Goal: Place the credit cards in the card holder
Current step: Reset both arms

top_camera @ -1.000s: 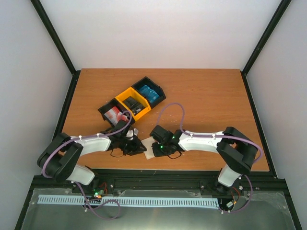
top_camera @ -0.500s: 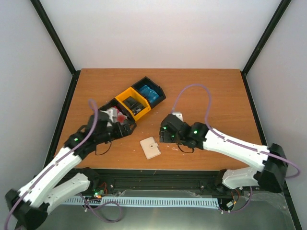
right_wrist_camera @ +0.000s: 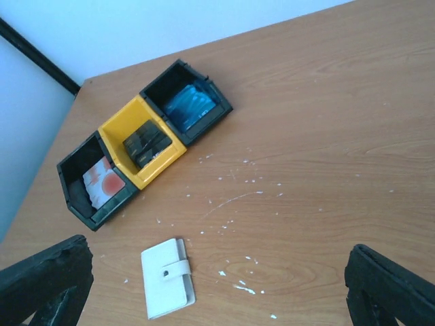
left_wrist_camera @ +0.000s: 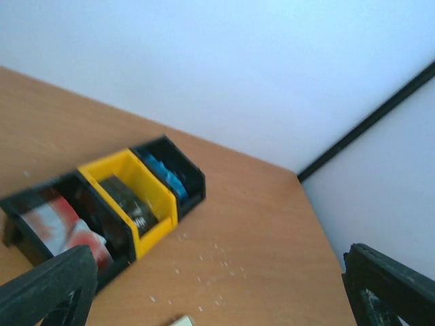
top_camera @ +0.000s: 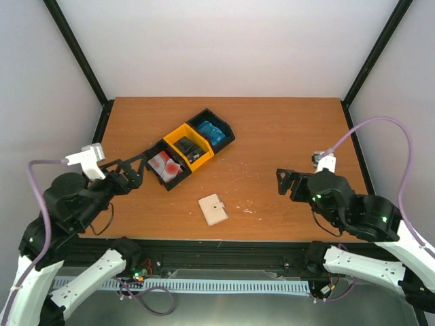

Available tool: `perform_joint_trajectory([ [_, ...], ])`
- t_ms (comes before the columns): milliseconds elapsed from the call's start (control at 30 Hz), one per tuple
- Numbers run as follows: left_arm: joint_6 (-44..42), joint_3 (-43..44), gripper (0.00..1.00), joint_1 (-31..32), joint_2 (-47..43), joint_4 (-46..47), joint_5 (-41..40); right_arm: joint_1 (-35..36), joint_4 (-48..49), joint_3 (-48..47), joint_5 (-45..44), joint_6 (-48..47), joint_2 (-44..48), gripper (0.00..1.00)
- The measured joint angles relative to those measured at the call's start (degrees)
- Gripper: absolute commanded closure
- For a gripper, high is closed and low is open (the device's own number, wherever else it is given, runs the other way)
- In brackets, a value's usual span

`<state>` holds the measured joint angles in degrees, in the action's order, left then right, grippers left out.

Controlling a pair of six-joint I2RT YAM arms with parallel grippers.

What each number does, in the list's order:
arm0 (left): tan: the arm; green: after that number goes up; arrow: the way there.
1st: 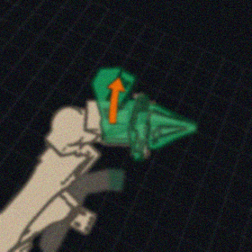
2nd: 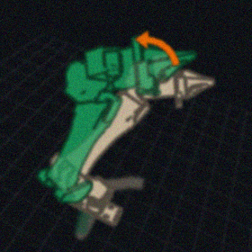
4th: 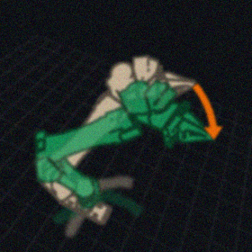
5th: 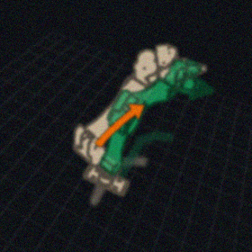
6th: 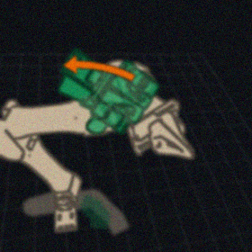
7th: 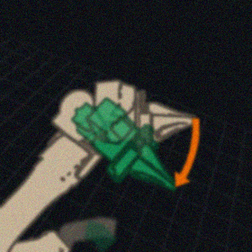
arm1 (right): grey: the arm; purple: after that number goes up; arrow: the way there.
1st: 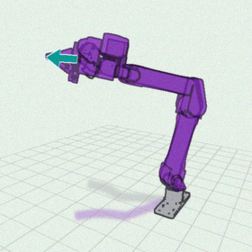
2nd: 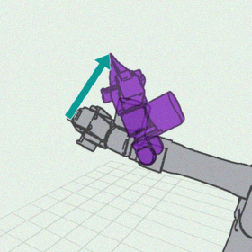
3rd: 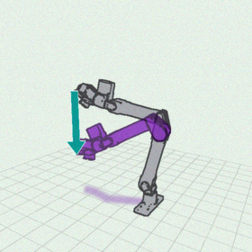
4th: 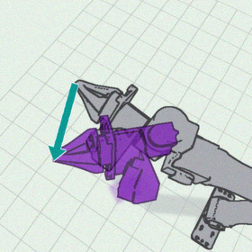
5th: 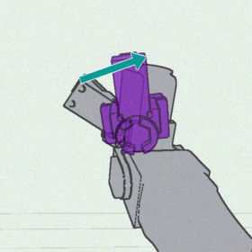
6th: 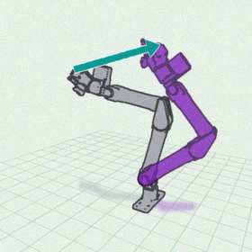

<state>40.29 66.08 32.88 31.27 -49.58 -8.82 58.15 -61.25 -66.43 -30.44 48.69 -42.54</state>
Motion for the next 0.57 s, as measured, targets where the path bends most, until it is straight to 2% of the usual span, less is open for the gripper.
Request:
perform_joint_trajectory([
  [200, -4.9, 3.0, 0.00, 0.0, -3.1, -1.4, -7.4, 0.0, -2.2, 1.5, -3.7, -1.8, 4.9, 0.00],
  [567, -7.5, 3.0, 0.00, 0.0, -8.6, -4.6, -11.3, 0.0, -3.9, 4.0, -7.6, -2.3, 10.9, 0.00],
])
